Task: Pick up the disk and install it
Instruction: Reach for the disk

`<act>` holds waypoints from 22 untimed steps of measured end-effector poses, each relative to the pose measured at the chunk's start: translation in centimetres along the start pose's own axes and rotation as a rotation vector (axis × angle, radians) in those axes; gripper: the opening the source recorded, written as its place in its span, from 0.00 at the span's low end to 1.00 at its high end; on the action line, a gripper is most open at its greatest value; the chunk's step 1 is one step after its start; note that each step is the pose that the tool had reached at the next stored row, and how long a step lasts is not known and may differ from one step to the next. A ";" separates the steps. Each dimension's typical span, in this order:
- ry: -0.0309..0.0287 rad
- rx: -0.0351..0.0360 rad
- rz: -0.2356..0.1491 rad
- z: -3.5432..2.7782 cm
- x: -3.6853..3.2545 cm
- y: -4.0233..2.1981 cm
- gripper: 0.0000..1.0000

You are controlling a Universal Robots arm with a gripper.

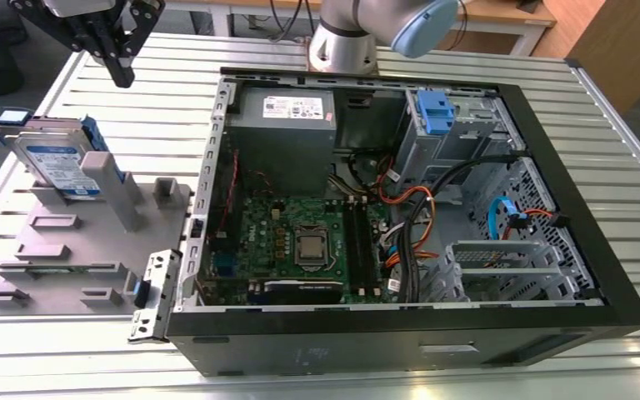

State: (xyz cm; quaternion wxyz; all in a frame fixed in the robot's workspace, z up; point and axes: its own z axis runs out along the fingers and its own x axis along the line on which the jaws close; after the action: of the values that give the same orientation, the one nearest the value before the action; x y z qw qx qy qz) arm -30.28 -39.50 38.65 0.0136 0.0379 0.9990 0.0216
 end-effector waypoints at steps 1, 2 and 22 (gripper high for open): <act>0.0000 0.0000 0.000 0.00 0.00 0.00 0.11; 0.0000 0.0003 0.000 0.00 0.00 0.00 0.11; -0.0001 0.0008 0.000 -0.01 1.30 -0.10 0.11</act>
State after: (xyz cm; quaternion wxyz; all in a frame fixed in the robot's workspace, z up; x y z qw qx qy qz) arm -31.58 -39.50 38.63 0.0136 0.0378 0.9990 0.0212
